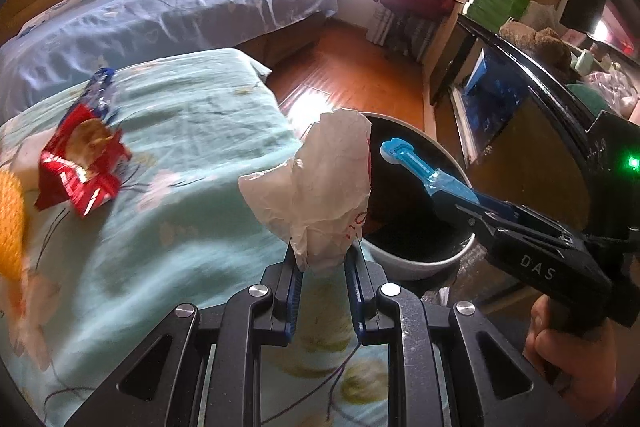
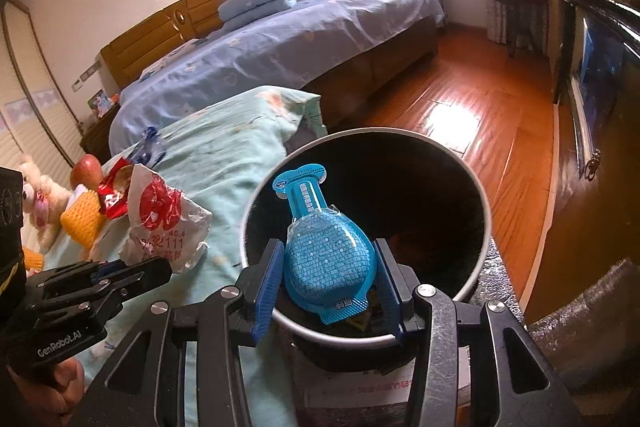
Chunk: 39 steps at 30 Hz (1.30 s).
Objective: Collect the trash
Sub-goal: 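Carry the blue toothbrush and white plastic bag over the bin with both tools, then open both tools to drop the toothbrush and plastic bag into the bin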
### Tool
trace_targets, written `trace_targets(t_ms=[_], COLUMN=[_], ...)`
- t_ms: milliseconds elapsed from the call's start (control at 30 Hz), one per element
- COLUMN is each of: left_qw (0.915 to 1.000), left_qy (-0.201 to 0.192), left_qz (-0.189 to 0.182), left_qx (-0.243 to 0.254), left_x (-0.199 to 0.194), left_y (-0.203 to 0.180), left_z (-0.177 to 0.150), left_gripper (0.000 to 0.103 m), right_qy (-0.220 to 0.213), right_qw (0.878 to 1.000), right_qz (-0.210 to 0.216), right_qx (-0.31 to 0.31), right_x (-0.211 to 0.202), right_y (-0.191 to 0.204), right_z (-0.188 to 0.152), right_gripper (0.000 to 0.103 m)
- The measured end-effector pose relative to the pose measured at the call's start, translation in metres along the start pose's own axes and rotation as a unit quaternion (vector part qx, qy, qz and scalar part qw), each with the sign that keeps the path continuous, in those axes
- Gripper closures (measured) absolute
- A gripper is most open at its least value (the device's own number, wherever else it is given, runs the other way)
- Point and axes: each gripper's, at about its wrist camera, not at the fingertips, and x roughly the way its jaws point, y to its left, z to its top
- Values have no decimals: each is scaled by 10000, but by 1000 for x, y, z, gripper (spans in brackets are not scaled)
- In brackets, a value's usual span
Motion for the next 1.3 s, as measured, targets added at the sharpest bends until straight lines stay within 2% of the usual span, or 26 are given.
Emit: trace_targets(t_ms=[700, 1200, 1300], left_qw=[9994, 9990, 9990], left_qy=[277, 388, 385], left_qz=[-116, -138, -178], left_qx=[170, 187, 113], left_x=[59, 77, 79], left_y=[-26, -29, -28], left_z=[36, 45, 46], left_gripper=[84, 82, 80], right_qy=[65, 190, 190], right_qw=[9995, 9991, 9990], right_qz=[-179, -161, -152], right_qx=[259, 355, 367], right_x=[18, 29, 29], right_y=[-38, -48, -49], right_z=[18, 24, 24], right_gripper=[58, 57, 57])
